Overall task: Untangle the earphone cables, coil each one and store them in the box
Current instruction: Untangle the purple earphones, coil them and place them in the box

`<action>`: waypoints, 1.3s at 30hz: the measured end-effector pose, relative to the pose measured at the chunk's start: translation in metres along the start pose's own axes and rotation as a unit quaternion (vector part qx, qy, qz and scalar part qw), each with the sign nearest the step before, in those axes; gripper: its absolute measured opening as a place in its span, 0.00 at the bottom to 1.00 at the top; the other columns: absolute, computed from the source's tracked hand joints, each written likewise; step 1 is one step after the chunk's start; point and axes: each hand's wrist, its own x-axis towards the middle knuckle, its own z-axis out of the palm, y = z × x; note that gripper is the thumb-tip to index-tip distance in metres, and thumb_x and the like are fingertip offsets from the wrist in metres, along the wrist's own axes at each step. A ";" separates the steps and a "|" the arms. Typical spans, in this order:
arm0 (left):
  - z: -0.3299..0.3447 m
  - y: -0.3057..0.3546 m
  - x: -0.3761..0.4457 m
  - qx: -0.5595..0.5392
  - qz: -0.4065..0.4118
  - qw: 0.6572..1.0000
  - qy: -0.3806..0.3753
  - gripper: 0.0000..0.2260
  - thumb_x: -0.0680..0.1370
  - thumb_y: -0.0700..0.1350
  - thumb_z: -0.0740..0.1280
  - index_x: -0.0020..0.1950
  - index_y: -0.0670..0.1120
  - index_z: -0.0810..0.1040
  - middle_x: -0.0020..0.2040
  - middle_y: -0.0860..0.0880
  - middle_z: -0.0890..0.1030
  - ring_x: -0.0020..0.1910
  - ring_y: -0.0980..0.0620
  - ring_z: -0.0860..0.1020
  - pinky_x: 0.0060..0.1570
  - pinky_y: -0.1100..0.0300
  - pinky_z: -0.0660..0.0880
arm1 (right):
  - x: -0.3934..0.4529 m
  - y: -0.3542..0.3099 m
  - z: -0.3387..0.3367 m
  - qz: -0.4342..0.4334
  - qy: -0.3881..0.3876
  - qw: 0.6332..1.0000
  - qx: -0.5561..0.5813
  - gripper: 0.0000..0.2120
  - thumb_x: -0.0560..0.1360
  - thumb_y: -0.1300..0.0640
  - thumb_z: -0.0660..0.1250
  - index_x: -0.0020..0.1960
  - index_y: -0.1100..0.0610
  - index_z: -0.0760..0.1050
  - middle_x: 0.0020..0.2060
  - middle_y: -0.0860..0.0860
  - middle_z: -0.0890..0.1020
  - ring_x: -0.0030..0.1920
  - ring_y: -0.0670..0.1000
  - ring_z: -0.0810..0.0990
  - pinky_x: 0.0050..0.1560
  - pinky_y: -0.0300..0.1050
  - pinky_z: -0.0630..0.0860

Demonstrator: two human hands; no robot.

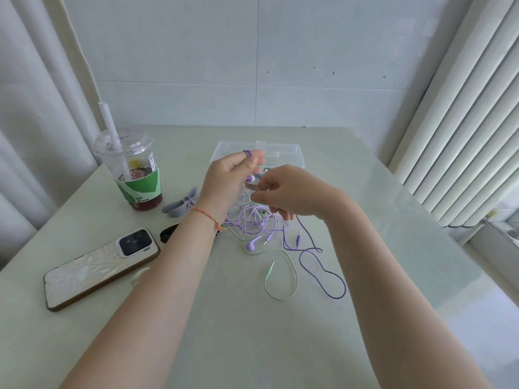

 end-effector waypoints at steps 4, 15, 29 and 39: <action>0.004 0.000 -0.002 0.018 -0.004 1.000 -0.016 0.10 0.81 0.41 0.63 0.55 0.41 0.82 0.41 0.52 0.83 0.38 0.62 0.79 0.38 0.70 0.72 | -0.004 -0.002 -0.006 -0.021 0.045 0.999 0.016 0.09 0.76 0.55 0.67 0.43 0.61 0.78 0.27 0.49 0.77 0.22 0.46 0.73 0.22 0.31 0.65; 0.005 0.008 -0.008 -0.066 -0.106 0.968 -0.216 0.21 0.82 0.56 0.55 0.41 0.42 0.75 0.31 0.45 0.72 0.33 0.47 0.75 0.48 0.53 0.73 | -0.005 0.006 -0.019 -0.023 0.126 0.988 0.084 0.10 0.75 0.49 0.70 0.44 0.56 0.76 0.26 0.46 0.74 0.25 0.48 0.68 0.27 0.39 0.65; 0.000 0.007 -0.011 -0.142 -0.118 0.947 -0.265 0.17 0.82 0.50 0.57 0.49 0.40 0.80 0.38 0.44 0.82 0.48 0.39 0.82 0.50 0.49 0.77 | -0.008 0.015 -0.027 -0.023 0.100 0.972 0.211 0.05 0.77 0.60 0.66 0.48 0.62 0.78 0.29 0.48 0.75 0.28 0.48 0.68 0.28 0.39 0.65; -0.003 0.021 -0.019 -0.276 -0.151 0.903 -0.293 0.14 0.79 0.46 0.57 0.48 0.44 0.83 0.38 0.48 0.80 0.43 0.46 0.83 0.46 0.48 0.81 | -0.003 0.023 -0.028 -0.055 0.156 0.957 0.240 0.07 0.77 0.63 0.64 0.49 0.61 0.82 0.33 0.51 0.79 0.26 0.48 0.72 0.27 0.37 0.69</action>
